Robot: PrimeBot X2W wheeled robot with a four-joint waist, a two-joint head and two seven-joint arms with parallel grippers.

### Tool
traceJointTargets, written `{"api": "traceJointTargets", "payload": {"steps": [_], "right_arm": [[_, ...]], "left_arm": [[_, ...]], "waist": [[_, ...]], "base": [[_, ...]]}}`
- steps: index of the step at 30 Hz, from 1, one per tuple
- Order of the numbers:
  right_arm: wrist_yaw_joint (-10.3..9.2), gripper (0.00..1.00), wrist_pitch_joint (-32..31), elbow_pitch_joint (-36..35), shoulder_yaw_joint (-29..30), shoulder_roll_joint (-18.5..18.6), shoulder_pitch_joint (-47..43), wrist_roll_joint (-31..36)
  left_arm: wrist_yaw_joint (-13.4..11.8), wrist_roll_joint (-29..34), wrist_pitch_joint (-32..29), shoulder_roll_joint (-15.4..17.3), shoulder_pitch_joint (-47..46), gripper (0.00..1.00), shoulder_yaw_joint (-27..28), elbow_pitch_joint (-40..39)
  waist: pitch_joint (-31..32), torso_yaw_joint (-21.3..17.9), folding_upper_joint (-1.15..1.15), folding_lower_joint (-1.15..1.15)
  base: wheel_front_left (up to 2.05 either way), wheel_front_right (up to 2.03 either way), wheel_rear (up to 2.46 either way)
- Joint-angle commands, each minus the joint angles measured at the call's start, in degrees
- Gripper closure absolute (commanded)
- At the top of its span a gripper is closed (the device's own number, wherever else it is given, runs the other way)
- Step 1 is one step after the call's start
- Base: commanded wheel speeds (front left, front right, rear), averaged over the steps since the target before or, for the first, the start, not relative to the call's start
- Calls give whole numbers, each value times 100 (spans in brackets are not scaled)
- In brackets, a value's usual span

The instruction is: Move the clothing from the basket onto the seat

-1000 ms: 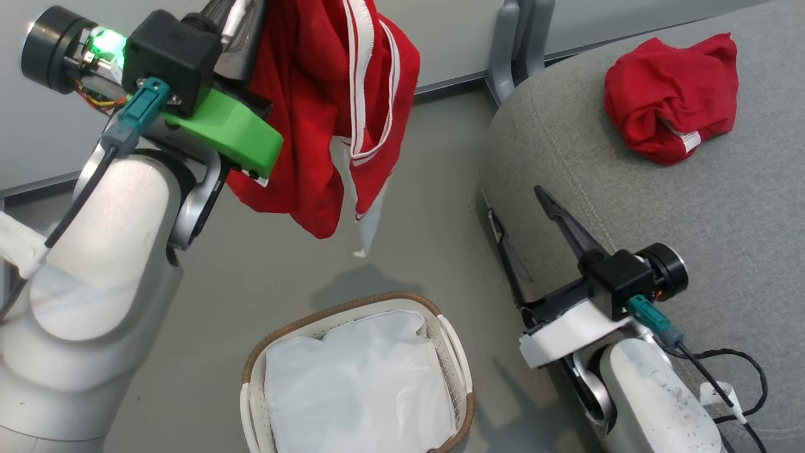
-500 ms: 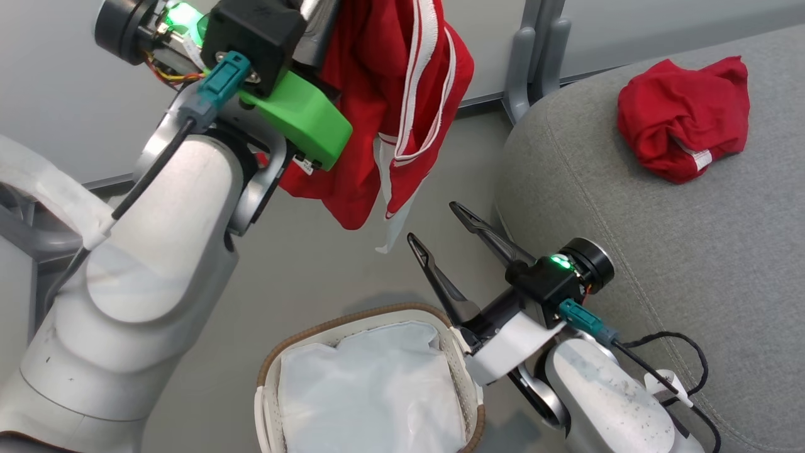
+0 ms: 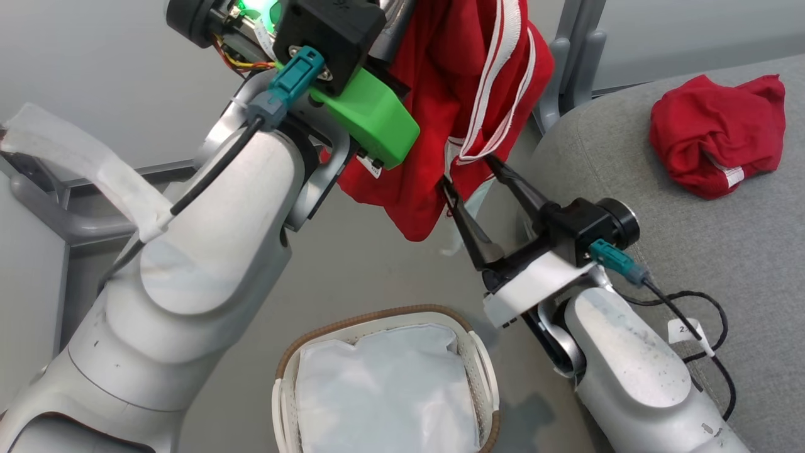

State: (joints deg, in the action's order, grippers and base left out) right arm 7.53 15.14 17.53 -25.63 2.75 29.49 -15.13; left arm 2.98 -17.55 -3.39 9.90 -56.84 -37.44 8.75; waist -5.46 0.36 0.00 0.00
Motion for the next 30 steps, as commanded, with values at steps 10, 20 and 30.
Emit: {"api": "traceJointTargets", "payload": {"steps": [10,20,30], "right_arm": [[-8,76,1,434,528,23,500,288],[-8,100,1,418,782,22,780,383],[-8,100,2,84,811,23,760,511]], "left_arm": [[-58,-186,40,80,270,100,-44,-353],[-268,-490,207,401,1109,100,162,-319],[-222,-844,1135,521,2152,0,289,274]], "waist": [[-76,64,0,0],[-222,21,0,0],[-315,-45,0,0]], "base": [[0,0,0],[0,0,0],[0,0,0]]}}
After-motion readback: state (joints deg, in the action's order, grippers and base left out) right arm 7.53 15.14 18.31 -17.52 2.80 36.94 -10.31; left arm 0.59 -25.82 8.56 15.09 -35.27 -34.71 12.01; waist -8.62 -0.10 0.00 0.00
